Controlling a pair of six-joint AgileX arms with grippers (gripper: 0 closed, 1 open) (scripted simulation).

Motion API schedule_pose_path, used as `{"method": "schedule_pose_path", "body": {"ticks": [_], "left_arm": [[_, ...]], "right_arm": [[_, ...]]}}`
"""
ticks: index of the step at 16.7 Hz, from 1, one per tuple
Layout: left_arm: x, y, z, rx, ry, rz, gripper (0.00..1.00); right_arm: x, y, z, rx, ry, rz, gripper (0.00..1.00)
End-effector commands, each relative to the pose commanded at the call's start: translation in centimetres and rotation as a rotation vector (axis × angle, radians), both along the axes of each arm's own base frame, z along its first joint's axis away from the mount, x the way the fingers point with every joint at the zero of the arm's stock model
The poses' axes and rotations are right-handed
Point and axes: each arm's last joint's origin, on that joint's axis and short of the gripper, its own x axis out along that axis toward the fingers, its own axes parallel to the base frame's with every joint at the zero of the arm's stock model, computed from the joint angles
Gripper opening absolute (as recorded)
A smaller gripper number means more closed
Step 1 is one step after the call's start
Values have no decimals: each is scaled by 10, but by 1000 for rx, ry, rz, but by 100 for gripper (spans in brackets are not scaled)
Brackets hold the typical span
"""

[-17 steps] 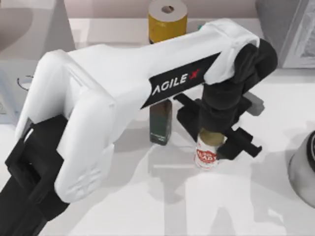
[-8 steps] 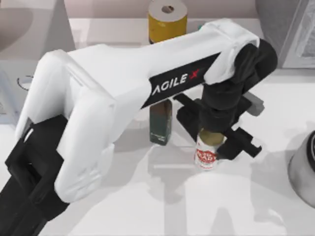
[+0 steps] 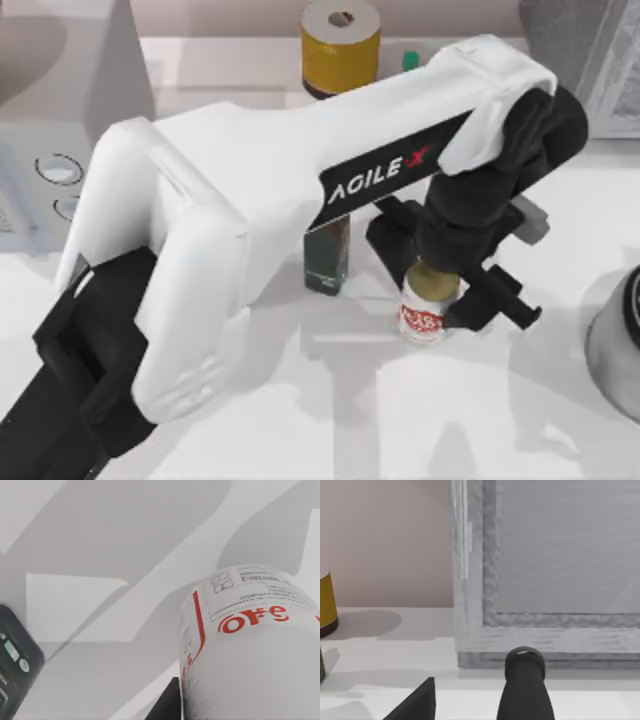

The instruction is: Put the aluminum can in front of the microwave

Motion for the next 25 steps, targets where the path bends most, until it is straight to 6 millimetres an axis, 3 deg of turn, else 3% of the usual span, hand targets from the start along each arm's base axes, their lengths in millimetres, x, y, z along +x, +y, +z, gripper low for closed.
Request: {"method": "schedule_pose_path", "body": {"ticks": [5, 9, 12, 16, 18, 20, 25], "left_arm": [[10, 10, 30, -62, 7, 30, 0], [11, 12, 33, -70, 6, 35, 0], [8, 10, 33, -68, 7, 22, 0], [-11, 27, 60, -76, 1, -20, 0], [-15, 53, 73, -65, 9, -14, 0], [-12, 94, 81, -44, 26, 33, 0], [-9, 228, 80, -18, 66, 299, 0]], "right_arm": [[0, 0, 0, 0, 0, 0, 100], [0, 0, 0, 0, 0, 0, 100], [0, 0, 0, 0, 0, 0, 100], [0, 0, 0, 0, 0, 0, 100], [0, 0, 0, 0, 0, 0, 100], [0, 0, 0, 0, 0, 0, 100], [0, 0, 0, 0, 0, 0, 100]]}}
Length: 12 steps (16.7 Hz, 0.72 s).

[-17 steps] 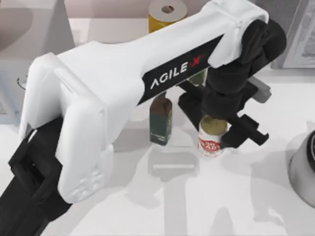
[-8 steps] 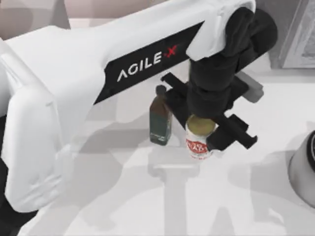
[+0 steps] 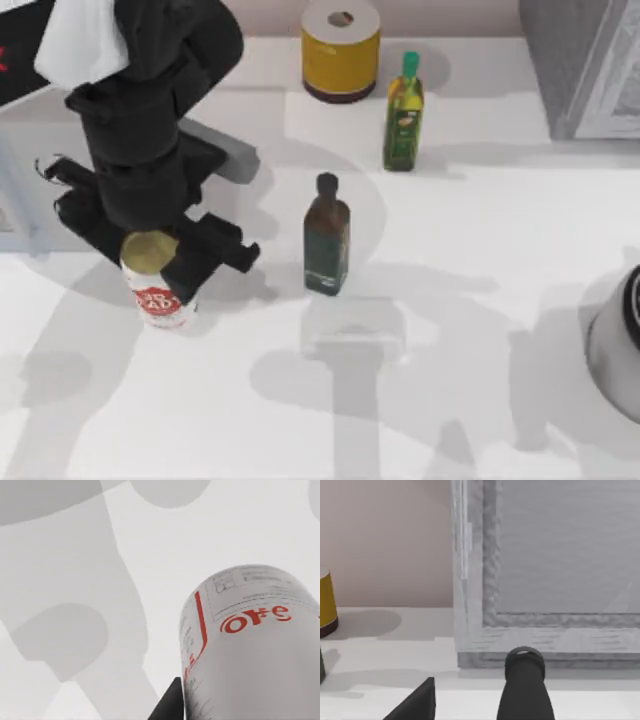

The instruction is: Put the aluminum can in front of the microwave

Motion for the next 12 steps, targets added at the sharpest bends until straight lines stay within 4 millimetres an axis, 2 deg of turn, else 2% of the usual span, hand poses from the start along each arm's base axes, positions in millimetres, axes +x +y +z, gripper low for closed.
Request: {"method": "schedule_pose_path", "body": {"ticks": [3, 6, 9, 12], "left_arm": [[-16, 70, -11, 2, 2, 199, 0], [-36, 117, -24, 5, -1, 372, 0], [-51, 145, -36, 8, 13, 494, 0], [-55, 152, -41, 9, 24, 527, 0]], "right_arm": [[0, 0, 0, 0, 0, 0, 100], [0, 0, 0, 0, 0, 0, 100], [0, 0, 0, 0, 0, 0, 100], [0, 0, 0, 0, 0, 0, 100]]}}
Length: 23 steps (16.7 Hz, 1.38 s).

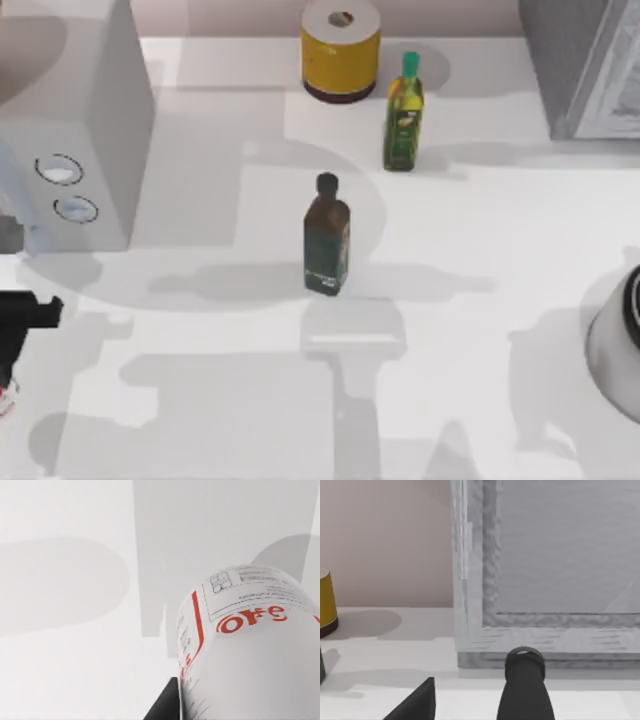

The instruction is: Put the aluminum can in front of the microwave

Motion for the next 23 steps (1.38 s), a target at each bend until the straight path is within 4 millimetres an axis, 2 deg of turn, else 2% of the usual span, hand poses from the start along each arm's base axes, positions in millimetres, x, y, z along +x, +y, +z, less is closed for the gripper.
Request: {"method": "schedule_pose_path", "body": {"ticks": [14, 23], "left_arm": [[-1, 0, -8, 0, 0, 0, 0], [-1, 0, -8, 0, 0, 0, 68]], "right_arm": [[0, 0, 0, 0, 0, 0, 100], [0, 0, 0, 0, 0, 0, 100]]}}
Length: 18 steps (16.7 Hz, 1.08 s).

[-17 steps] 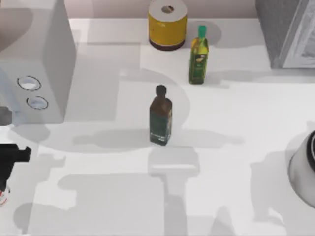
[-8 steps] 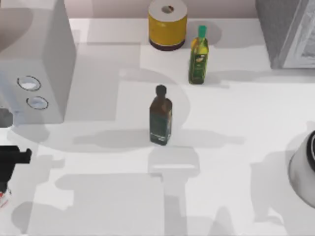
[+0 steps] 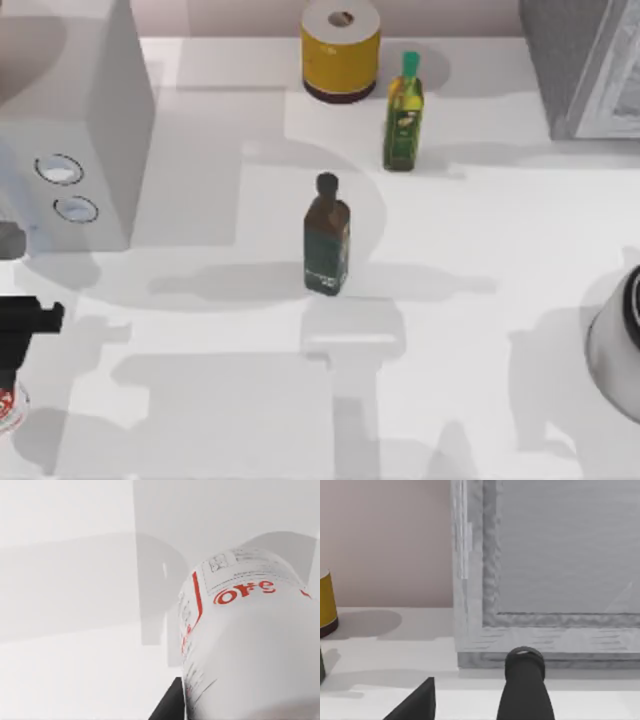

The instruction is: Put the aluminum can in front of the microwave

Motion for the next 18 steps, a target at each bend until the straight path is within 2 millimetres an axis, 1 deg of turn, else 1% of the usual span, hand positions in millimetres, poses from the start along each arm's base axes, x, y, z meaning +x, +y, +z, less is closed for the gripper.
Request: {"method": "schedule_pose_path", "body": {"ticks": [4, 5, 14, 18], "left_arm": [[0, 0, 0, 0, 0, 0, 98], [0, 0, 0, 0, 0, 0, 100], [0, 0, 1, 0, 1, -1, 100], [1, 0, 15, 1, 5, 0, 100]], "right_arm": [[0, 0, 0, 0, 0, 0, 100], [0, 0, 0, 0, 0, 0, 100], [0, 0, 0, 0, 0, 0, 100], [0, 0, 0, 0, 0, 0, 100]]}}
